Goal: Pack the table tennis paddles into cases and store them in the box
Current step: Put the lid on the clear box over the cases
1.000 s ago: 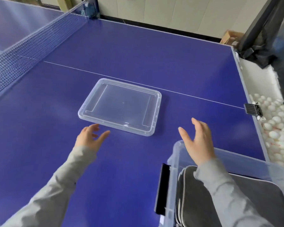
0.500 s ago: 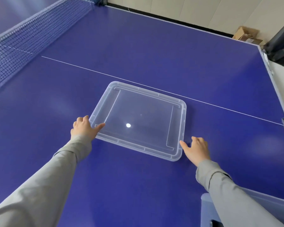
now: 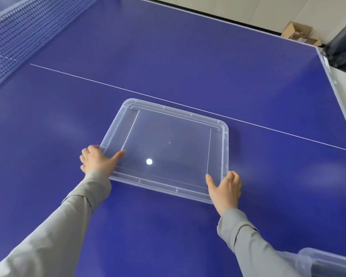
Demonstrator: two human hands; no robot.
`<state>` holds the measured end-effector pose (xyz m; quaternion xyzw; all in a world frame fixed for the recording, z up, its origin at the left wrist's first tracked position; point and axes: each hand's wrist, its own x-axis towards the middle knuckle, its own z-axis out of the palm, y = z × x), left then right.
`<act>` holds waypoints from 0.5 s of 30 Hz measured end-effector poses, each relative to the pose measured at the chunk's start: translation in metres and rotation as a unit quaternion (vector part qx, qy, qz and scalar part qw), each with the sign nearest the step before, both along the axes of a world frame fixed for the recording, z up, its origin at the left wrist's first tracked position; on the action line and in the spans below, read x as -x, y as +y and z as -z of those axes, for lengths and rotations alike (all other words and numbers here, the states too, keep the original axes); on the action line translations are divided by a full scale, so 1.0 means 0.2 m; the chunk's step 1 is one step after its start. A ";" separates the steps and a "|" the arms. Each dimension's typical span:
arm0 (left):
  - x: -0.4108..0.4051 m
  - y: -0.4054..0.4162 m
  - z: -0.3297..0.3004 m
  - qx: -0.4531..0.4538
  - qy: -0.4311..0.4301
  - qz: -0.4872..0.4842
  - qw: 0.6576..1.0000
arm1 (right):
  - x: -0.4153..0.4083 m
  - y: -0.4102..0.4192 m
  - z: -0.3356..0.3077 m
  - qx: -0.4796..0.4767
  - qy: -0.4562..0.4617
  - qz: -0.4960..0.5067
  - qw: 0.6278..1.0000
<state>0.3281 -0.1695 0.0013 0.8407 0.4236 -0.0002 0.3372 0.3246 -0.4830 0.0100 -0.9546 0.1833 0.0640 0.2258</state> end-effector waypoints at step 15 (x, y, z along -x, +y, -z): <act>0.25 -0.09 -0.49 0.082 -0.117 -0.062 0.988 | 0.05 -0.20 -0.46 -0.121 -0.119 0.028 0.985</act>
